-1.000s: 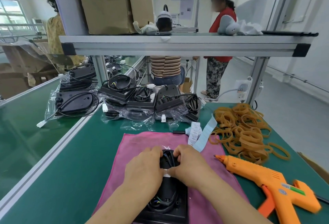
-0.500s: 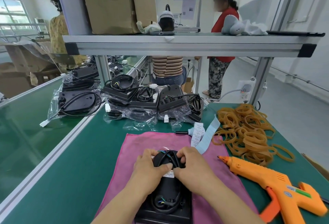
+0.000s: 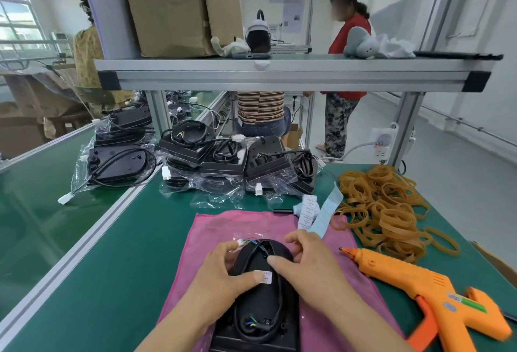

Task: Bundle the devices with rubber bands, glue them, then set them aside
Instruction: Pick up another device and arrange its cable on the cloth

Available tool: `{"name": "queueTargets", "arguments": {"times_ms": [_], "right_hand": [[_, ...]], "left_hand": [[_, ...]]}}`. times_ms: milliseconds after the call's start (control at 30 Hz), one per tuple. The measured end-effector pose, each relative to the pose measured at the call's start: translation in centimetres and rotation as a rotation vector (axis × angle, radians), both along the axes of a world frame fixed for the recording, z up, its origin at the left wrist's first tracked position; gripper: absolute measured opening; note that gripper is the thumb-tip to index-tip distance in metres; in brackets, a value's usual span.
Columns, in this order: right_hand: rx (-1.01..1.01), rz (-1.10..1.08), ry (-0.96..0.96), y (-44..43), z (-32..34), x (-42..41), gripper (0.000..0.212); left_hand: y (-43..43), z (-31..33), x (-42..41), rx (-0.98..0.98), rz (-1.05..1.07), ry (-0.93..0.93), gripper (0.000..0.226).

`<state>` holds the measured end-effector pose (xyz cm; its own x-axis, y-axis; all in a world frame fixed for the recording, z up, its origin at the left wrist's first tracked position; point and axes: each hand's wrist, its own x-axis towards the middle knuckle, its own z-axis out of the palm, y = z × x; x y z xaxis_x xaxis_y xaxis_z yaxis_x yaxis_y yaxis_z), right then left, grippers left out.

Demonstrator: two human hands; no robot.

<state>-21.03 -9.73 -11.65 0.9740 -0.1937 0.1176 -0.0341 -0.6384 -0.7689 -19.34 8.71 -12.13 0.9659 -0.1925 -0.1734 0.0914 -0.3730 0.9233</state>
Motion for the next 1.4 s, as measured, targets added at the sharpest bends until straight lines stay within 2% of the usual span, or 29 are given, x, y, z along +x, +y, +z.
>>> {"name": "queueTargets", "arguments": {"times_ms": [67, 200, 333, 500, 567, 633, 733, 800, 867, 933, 1000, 1100, 1167, 1200, 1267, 1333, 1400], "right_hand": [[0.031, -0.085, -0.054, -1.1, -0.1, -0.3, 0.034], [0.001, -0.164, -0.047, -4.1, 0.1, 0.5, 0.02], [-0.164, -0.263, -0.068, -8.0, 1.9, 3.1, 0.006], [-0.677, -0.194, 0.24, -11.0, 3.2, 6.3, 0.01], [-0.809, -0.178, 0.303, -11.1, 2.9, 6.8, 0.016], [-0.858, -0.17, 0.302, -11.4, 2.5, 7.0, 0.017], [-0.789, -0.215, 0.24, -11.9, 3.4, 6.6, 0.016], [-0.626, -0.204, 0.15, -12.0, 5.3, 6.0, 0.015], [-0.291, -0.058, 0.096, -11.0, 7.7, 5.1, 0.01], [0.009, 0.194, 0.16, -8.9, 10.4, 3.7, 0.006], [0.123, 0.421, 0.175, -6.7, 12.4, 2.6, 0.012], [0.283, 0.538, 0.122, -4.6, 13.7, 2.1, 0.014], [0.326, 0.525, 0.109, -4.0, 13.2, 2.3, 0.014], [0.333, 0.505, 0.106, -3.7, 12.6, 2.5, 0.012], [0.318, 0.398, 0.104, -3.3, 10.7, 3.4, 0.006], [0.129, 0.249, 0.122, -3.2, 8.3, 4.5, 0.017], [-0.149, 0.215, 0.242, -3.1, 6.0, 5.3, 0.045]], "left_hand": [[0.2, 0.0, 0.2, 0.068, 0.088, -0.062, 0.051], [0.8, 1.0, 1.2, 0.102, 0.153, -0.218, 0.013], [0.8, 1.7, 2.2, 0.086, 0.188, -0.274, 0.017], [0.1, 1.6, 2.7, 0.048, 0.242, -0.272, 0.014], [-0.2, 1.6, 2.7, 0.031, 0.264, -0.275, 0.012], [-0.2, 1.8, 2.7, 0.006, 0.287, -0.281, 0.012], [-0.3, 2.7, 2.6, -0.052, 0.303, -0.297, 0.016], [-0.7, 3.7, 2.6, -0.085, 0.286, -0.34, 0.016], [-1.6, 5.1, 2.4, -0.16, 0.22, -0.398, 0.017], [-2.8, 6.5, 2.3, -0.187, 0.07, -0.461, 0.017], [-4.0, 7.6, 2.5, -0.144, -0.132, -0.449, 0.009], [-4.6, 8.4, 2.5, -0.131, -0.308, -0.324, 0.031], [-4.3, 8.4, 2.1, -0.184, -0.319, -0.283, 0.028], [-4.0, 8.2, 2.0, -0.279, -0.295, -0.234, 0.029], [-3.0, 8.1, 2.0, -0.618, -0.206, -0.01, 0.033], [-1.5, 7.9, 2.8, -0.876, -0.074, 0.207, 0.031], [0.2, 7.6, 3.6, -0.935, 0.032, 0.29, 0.034]]}}
